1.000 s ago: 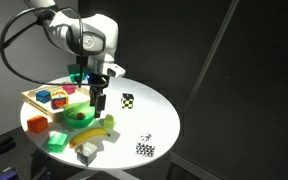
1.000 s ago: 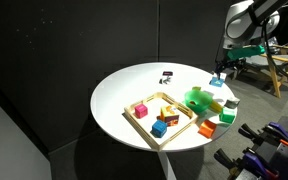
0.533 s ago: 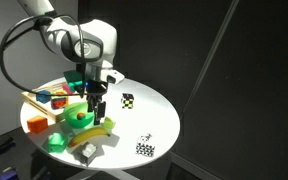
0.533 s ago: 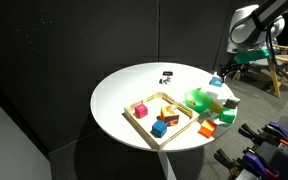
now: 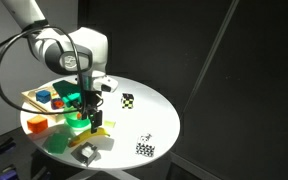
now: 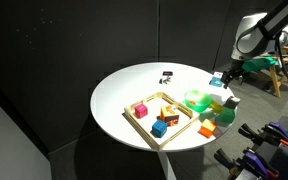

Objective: Put the grey block on top of the orange cube in the crate

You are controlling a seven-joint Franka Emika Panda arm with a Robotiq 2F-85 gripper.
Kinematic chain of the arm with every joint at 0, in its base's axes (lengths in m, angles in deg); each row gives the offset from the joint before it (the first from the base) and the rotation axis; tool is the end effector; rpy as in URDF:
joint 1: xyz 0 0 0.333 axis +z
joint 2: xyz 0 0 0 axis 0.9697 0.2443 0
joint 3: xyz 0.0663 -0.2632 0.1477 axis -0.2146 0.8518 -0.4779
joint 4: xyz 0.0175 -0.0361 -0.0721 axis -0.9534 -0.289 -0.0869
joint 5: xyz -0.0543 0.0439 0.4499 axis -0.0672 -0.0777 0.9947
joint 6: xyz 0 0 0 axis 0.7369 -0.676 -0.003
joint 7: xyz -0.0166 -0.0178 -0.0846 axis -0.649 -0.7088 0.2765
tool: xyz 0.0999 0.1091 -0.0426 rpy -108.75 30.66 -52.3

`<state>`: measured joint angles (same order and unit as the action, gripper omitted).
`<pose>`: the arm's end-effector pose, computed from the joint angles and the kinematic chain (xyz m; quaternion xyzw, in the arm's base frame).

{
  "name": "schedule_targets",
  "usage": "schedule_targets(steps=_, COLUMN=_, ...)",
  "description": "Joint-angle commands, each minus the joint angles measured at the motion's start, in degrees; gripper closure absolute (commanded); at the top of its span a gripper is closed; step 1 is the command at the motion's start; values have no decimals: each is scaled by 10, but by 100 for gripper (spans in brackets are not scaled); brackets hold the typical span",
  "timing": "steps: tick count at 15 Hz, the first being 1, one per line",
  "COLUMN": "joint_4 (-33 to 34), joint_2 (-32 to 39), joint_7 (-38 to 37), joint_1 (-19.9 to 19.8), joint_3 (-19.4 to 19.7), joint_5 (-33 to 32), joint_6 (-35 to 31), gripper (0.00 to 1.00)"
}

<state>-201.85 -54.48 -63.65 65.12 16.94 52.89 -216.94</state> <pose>0.4568 -0.1897 0.1246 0.9812 -0.1882 -0.0204 0.0387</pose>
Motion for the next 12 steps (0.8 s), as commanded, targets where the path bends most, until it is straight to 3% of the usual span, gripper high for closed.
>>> schedule_targets(steps=1, joint_4=-38, joint_2=-12, joint_7=39, joint_1=-5, joint_3=6, joint_5=-2, joint_6=-46, gripper=0)
schedule_targets(steps=12, joint_4=-72, joint_2=13, joint_7=84, joint_1=-20, joint_3=22, joint_5=4, joint_6=-111, gripper=0)
